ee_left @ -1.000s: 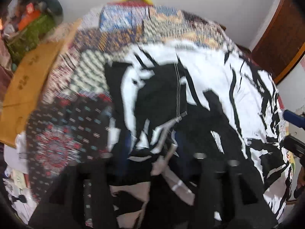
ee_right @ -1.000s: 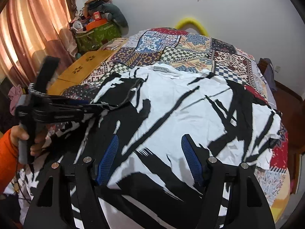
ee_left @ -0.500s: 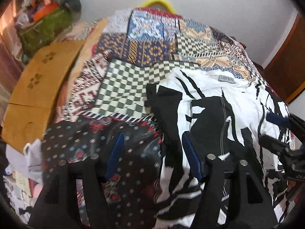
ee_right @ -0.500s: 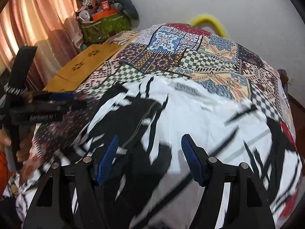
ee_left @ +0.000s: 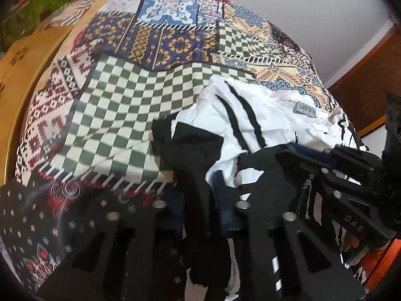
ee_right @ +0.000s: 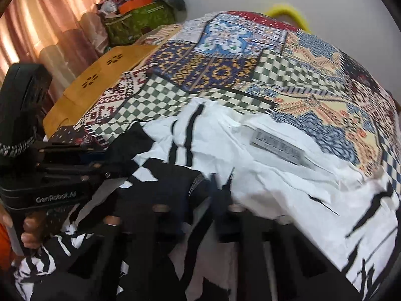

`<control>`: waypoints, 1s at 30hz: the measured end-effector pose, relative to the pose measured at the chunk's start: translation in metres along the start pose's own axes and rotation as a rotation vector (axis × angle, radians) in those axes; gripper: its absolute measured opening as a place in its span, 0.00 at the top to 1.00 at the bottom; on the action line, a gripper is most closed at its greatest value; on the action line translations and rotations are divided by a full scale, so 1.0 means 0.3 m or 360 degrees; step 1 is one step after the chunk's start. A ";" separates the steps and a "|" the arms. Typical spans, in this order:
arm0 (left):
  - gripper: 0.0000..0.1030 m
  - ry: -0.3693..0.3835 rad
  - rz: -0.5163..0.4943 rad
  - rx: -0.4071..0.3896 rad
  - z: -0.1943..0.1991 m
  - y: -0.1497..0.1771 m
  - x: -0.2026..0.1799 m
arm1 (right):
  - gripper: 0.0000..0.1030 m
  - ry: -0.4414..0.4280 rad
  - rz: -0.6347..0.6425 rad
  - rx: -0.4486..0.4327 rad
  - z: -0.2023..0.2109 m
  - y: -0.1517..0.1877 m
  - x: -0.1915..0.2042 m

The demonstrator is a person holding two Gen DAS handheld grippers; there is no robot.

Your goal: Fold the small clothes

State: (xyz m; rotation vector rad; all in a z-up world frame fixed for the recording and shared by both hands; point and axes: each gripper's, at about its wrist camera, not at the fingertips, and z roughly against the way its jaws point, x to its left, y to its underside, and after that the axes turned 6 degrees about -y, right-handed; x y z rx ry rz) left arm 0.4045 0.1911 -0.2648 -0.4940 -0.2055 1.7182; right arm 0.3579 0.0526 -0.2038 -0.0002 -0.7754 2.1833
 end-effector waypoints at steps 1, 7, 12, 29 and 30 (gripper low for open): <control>0.89 -0.0019 -0.0015 -0.0014 0.000 -0.004 -0.004 | 0.94 0.0014 0.0015 -0.0005 -0.005 -0.003 0.002; 0.93 -0.0228 -0.0094 -0.0086 -0.022 -0.058 -0.028 | 0.96 0.0123 0.0060 -0.0028 -0.028 -0.052 -0.014; 0.93 -0.0292 -0.0070 -0.0023 -0.100 -0.088 -0.028 | 0.97 0.0163 0.0031 -0.0027 -0.053 -0.079 -0.036; 0.88 -0.0355 -0.0122 -0.0186 0.161 -0.073 -0.089 | 0.65 0.0310 -0.0003 -0.0208 0.242 0.005 -0.002; 0.88 -0.0350 -0.0131 -0.0210 0.197 -0.068 -0.102 | 0.64 0.0310 -0.0018 -0.0250 0.292 0.017 -0.008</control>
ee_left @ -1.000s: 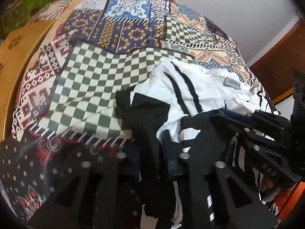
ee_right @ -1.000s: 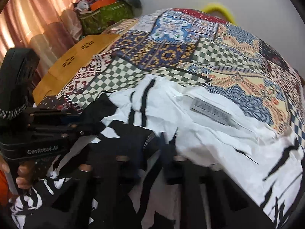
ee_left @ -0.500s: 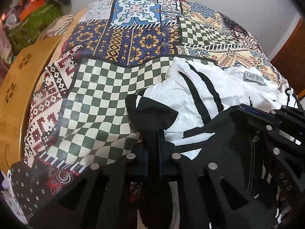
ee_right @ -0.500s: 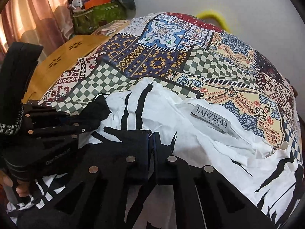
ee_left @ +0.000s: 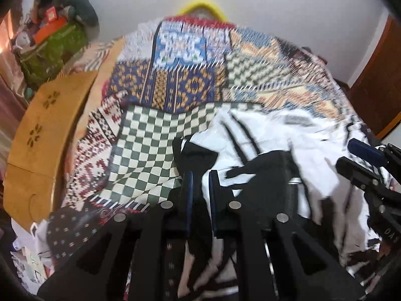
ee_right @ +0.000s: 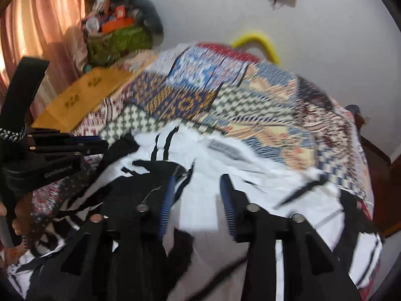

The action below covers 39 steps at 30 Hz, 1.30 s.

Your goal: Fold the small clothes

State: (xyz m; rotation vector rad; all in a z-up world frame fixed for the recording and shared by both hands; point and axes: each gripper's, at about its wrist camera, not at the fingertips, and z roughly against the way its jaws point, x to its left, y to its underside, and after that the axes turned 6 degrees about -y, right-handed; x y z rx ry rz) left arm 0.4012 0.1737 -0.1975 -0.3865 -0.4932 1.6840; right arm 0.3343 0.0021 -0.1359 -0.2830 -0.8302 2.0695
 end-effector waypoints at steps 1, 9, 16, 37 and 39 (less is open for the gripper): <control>0.86 0.0000 -0.0008 -0.0023 0.031 -0.002 -0.008 | 0.64 0.0000 -0.0019 -0.0031 0.042 0.004 -0.014; 0.52 -0.0020 -0.0186 -0.0287 0.329 0.039 -0.147 | 0.64 0.0019 -0.0171 -0.0191 0.324 0.092 -0.118; 0.39 0.0018 -0.0314 -0.0394 0.441 0.093 -0.343 | 0.60 0.0092 -0.0232 -0.0234 0.482 0.241 -0.217; 0.32 0.0108 -0.0408 -0.0001 0.051 0.121 -0.683 | 0.60 0.0224 -0.0693 -0.0063 0.439 0.552 -0.682; 0.32 0.0100 -0.0423 0.0017 0.022 0.126 -0.688 | 0.60 0.0197 -0.0736 -0.0060 0.413 0.557 -0.714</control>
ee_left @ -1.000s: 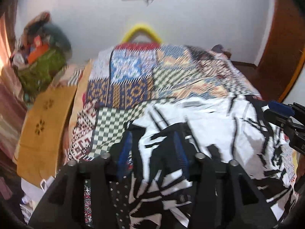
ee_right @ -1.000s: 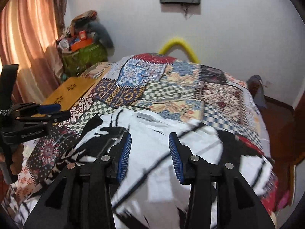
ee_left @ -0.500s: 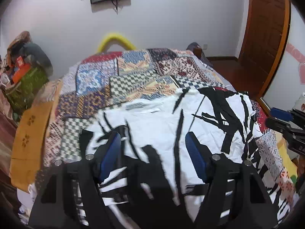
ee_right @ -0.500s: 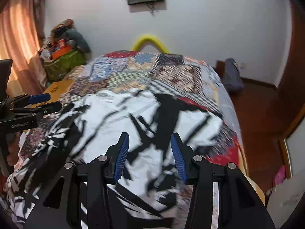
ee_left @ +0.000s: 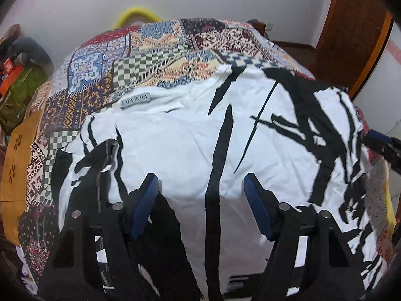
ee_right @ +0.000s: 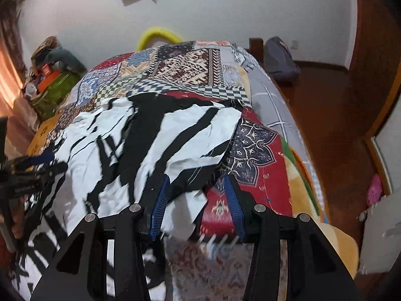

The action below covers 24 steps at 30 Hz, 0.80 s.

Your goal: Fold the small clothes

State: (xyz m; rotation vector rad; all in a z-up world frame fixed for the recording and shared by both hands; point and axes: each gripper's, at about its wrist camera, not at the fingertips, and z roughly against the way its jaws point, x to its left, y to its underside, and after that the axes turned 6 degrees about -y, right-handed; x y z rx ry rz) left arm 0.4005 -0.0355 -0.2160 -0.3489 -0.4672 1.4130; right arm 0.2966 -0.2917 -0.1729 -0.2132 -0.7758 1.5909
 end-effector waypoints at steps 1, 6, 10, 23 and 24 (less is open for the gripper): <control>0.32 0.0001 -0.0004 0.0006 -0.011 0.002 -0.002 | 0.60 -0.0010 -0.0017 0.0004 -0.013 -0.005 -0.009; 0.30 -0.0012 -0.0032 0.0005 -0.043 0.008 -0.010 | 0.60 -0.0061 -0.0098 -0.0011 -0.067 -0.027 -0.043; 0.28 -0.0044 -0.0086 -0.0012 -0.045 0.014 -0.032 | 0.85 -0.0058 -0.0101 -0.0032 -0.078 -0.037 -0.036; 0.28 -0.0031 -0.0001 -0.0108 0.079 0.005 0.046 | 0.96 -0.0191 0.0094 -0.0192 0.069 -0.143 0.143; 0.28 -0.0036 0.0009 -0.0123 0.095 0.005 0.060 | 0.96 -0.0214 0.0121 -0.0194 0.072 -0.149 0.173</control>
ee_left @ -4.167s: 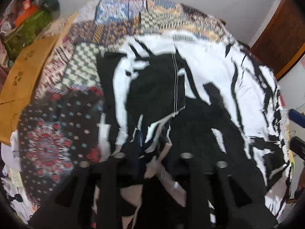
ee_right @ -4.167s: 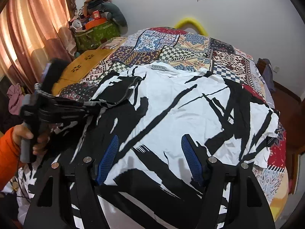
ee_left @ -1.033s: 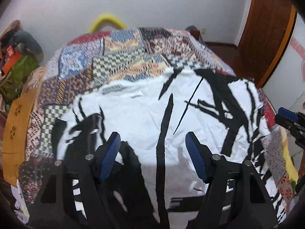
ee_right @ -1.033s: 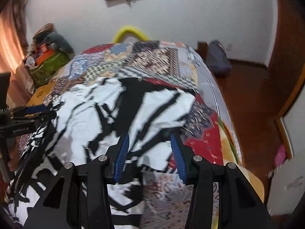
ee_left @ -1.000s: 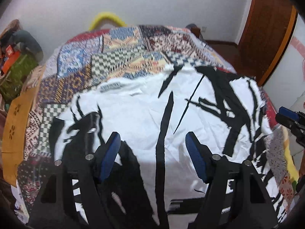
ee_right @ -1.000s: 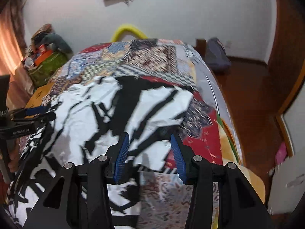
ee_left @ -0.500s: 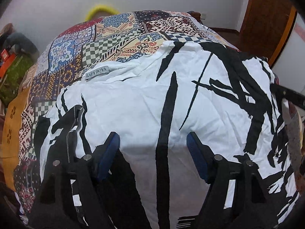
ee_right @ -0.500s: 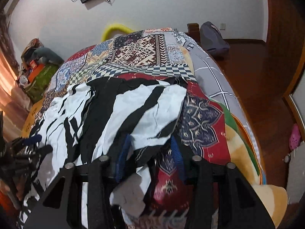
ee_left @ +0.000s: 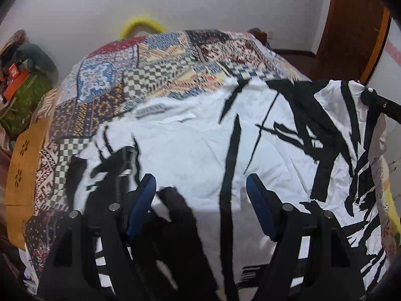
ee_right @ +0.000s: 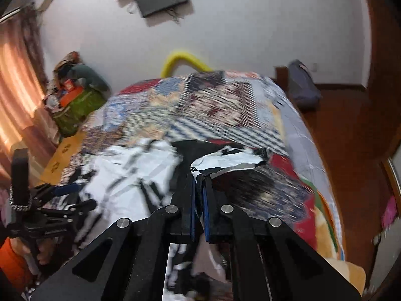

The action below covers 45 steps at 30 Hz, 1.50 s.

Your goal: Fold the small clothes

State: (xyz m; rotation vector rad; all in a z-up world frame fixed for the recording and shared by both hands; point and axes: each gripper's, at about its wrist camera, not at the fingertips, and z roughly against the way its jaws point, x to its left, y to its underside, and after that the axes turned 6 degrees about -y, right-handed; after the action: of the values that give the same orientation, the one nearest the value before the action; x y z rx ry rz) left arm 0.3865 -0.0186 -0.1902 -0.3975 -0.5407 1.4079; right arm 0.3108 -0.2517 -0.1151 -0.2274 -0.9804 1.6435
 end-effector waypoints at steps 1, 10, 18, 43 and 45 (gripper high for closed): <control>0.28 -0.0005 0.0009 -0.0013 0.014 0.000 0.014 | 0.96 -0.0027 0.0029 0.0001 -0.007 -0.007 0.034; 0.28 -0.0038 0.0083 -0.0047 0.097 0.037 0.137 | 0.96 -0.0182 0.0189 0.0213 -0.219 0.050 0.253; 0.28 -0.0043 0.0104 0.0005 0.087 0.069 0.178 | 0.91 -0.0170 0.0223 0.0461 -0.354 0.132 0.302; 0.49 0.0107 0.0030 0.0187 -0.206 -0.138 -0.054 | 0.63 -0.0119 -0.0013 0.0342 -0.242 0.110 0.021; 0.59 0.0114 0.0044 0.0182 -0.226 -0.142 -0.061 | 0.63 -0.0154 -0.0003 0.0332 -0.246 0.105 0.030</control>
State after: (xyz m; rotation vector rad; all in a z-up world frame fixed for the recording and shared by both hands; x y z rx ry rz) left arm 0.4587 -0.0384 -0.2237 -0.3633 -0.3960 1.4386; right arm 0.3304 -0.2087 -0.1805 -0.0064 -0.8725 1.7540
